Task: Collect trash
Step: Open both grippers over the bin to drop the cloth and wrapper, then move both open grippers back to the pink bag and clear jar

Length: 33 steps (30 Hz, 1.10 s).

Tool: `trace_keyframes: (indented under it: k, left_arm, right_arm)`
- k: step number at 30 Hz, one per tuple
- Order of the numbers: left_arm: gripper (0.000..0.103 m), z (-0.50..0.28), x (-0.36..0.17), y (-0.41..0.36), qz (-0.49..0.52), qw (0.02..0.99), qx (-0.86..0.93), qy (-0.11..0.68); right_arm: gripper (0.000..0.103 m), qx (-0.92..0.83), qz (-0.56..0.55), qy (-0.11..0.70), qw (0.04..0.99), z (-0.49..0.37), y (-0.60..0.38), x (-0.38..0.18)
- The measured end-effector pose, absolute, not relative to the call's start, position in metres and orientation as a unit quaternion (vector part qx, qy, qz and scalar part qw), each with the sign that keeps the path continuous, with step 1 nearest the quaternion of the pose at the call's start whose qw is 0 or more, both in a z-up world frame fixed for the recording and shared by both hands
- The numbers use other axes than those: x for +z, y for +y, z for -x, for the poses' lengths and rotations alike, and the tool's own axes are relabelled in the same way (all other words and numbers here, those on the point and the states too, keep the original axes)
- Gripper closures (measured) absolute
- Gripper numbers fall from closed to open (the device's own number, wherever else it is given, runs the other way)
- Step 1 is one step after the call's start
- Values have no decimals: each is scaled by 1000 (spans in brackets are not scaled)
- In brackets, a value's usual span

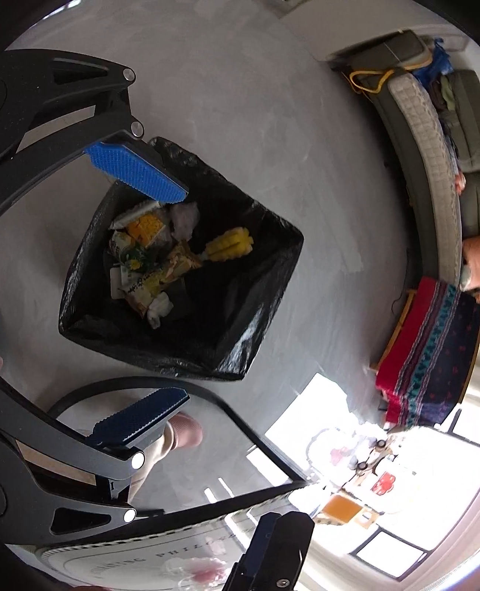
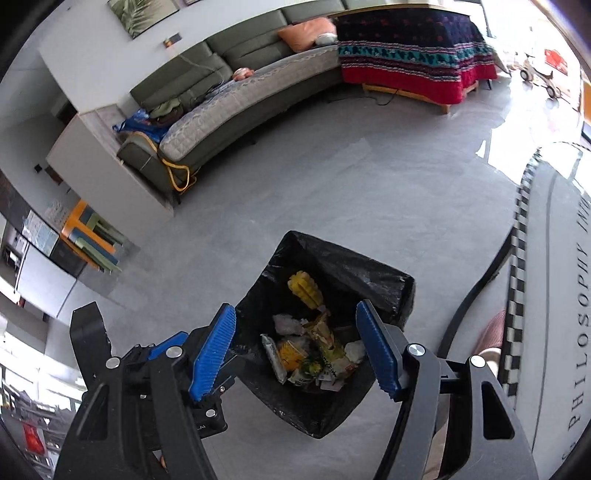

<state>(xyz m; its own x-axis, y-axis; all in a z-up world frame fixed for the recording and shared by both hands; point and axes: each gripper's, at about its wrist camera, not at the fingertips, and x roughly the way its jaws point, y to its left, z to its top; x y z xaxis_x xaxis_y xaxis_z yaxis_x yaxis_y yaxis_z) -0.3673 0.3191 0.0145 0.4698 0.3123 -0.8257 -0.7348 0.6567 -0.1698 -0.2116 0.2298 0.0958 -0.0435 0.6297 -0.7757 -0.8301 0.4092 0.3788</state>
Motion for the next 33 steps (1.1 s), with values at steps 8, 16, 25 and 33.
trace_keyframes:
  k: [8,16,25,33]
  left_arm:
    - [6,324,25,284,233,842,258,412]
    - [6,260,41,226,201,870,161,421]
    - [6,190,55,153,165,884,65,433]
    - [6,125,71,90,128,887,-8,444]
  right_arm:
    - [34,502,63,495,707,183,170,97]
    - [34,437,18,496,750,140,76,104]
    - [34,361,-19,488,795,90,-17,110]
    - [34,283,-28,472,835,49,-100,117]
